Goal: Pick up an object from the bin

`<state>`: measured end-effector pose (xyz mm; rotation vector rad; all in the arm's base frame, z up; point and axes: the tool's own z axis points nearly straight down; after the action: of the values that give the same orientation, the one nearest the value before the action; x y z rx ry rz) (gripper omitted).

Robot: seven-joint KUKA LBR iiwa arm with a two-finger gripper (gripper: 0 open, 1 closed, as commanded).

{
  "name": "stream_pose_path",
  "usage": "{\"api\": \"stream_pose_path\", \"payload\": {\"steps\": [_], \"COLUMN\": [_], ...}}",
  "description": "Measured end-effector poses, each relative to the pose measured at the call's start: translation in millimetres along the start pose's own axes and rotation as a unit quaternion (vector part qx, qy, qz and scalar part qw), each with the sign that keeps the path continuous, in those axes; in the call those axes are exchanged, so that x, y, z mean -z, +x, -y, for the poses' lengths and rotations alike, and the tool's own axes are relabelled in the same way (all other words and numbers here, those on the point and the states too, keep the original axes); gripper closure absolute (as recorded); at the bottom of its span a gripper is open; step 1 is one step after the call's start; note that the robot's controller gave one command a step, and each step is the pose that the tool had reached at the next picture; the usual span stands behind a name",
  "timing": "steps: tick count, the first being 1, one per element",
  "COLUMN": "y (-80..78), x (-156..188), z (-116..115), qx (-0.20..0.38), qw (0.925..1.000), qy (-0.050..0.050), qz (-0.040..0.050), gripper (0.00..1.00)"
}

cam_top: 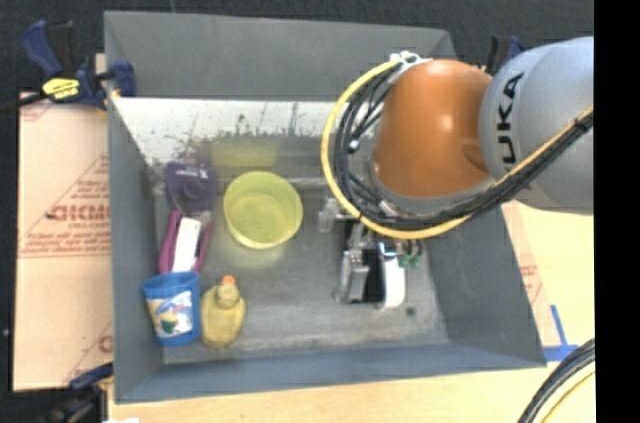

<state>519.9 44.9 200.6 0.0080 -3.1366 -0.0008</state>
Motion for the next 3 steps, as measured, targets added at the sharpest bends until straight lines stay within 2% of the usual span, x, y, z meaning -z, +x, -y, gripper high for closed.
{"api": "stream_pose_path", "payload": {"steps": [1, 2, 3], "y": [-1.6, -83.1, -109.0], "x": [5, -56, -67], "z": [0, -66, -14], "qx": [-0.001, 0.17, 0.073], "qw": [1.0, 0.9855, 0.9973], "qy": [0.0, 0.0, 0.001], "qz": [0.0041, 0.0042, 0.0076], "gripper": [0.0, 0.0, 0.0]}}
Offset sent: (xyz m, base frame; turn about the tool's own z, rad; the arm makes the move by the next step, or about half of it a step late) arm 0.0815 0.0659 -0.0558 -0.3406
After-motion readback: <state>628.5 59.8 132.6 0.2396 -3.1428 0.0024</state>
